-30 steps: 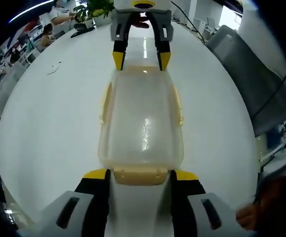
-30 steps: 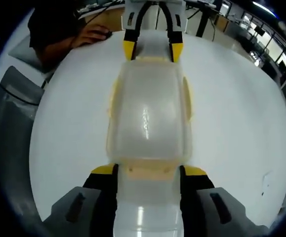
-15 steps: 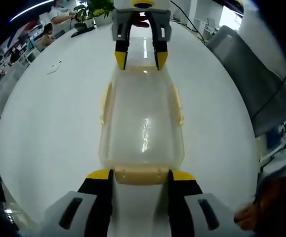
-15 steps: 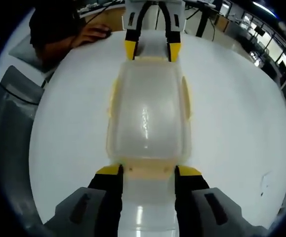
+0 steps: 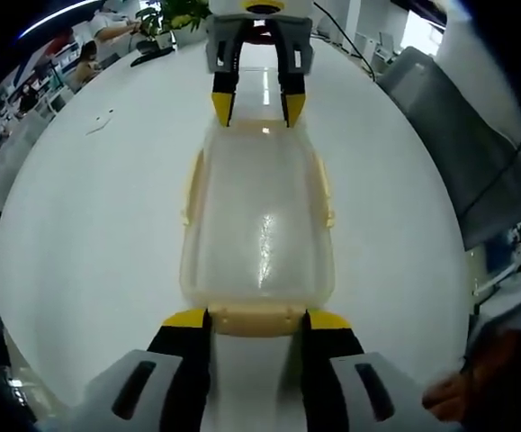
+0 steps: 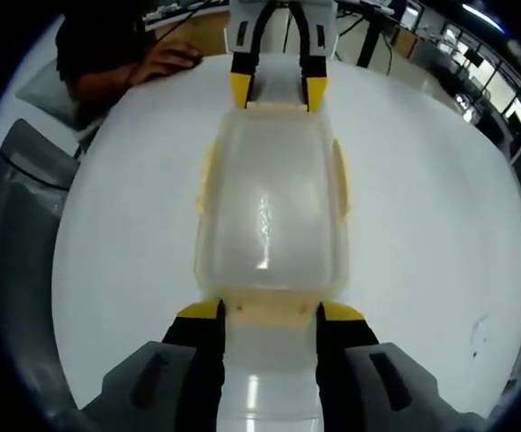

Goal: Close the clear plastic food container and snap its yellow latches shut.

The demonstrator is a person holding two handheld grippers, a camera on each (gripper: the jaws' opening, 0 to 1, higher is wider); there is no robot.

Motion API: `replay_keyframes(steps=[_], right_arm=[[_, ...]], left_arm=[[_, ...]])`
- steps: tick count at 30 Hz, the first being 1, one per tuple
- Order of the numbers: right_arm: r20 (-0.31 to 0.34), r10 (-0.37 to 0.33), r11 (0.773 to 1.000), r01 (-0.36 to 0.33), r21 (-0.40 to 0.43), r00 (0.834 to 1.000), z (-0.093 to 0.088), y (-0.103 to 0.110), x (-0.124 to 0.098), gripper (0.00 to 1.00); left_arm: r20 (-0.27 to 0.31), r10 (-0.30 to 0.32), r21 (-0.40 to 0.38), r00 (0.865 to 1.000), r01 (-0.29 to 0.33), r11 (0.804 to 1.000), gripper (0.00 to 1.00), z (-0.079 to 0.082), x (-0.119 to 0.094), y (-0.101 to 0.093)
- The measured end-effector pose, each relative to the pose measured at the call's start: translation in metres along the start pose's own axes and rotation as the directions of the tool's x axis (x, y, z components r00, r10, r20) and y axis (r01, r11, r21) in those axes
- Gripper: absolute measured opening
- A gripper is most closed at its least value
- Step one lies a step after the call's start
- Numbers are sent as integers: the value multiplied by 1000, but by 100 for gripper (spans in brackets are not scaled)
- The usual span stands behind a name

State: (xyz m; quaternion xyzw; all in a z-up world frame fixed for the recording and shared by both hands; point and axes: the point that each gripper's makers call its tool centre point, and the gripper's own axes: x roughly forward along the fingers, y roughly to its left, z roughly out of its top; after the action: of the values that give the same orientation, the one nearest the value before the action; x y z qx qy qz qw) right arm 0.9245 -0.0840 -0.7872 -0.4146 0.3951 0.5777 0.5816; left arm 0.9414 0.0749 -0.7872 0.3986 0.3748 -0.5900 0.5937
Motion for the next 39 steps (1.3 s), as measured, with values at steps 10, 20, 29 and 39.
replay_keyframes(steps=[10, 20, 29, 39], right_arm=[[3, 21, 1000, -21, -13, 1000, 14, 8, -13, 35], [6, 40, 998, -40, -42, 999, 29, 20, -48, 35], [11, 56, 998, -56, -33, 998, 21, 29, -81, 35], [6, 65, 998, -65, -22, 998, -11, 31, -112, 35]], left_arm=[[-45, -11, -8, 999, 11, 1000, 32, -2, -16, -12], [-69, -9, -36, 998, 7, 999, 32, 14, -57, -26], [-70, 8, -27, 998, -10, 1000, 32, 45, -82, -34], [-69, 14, -9, 998, -15, 1000, 32, 96, -85, -42]])
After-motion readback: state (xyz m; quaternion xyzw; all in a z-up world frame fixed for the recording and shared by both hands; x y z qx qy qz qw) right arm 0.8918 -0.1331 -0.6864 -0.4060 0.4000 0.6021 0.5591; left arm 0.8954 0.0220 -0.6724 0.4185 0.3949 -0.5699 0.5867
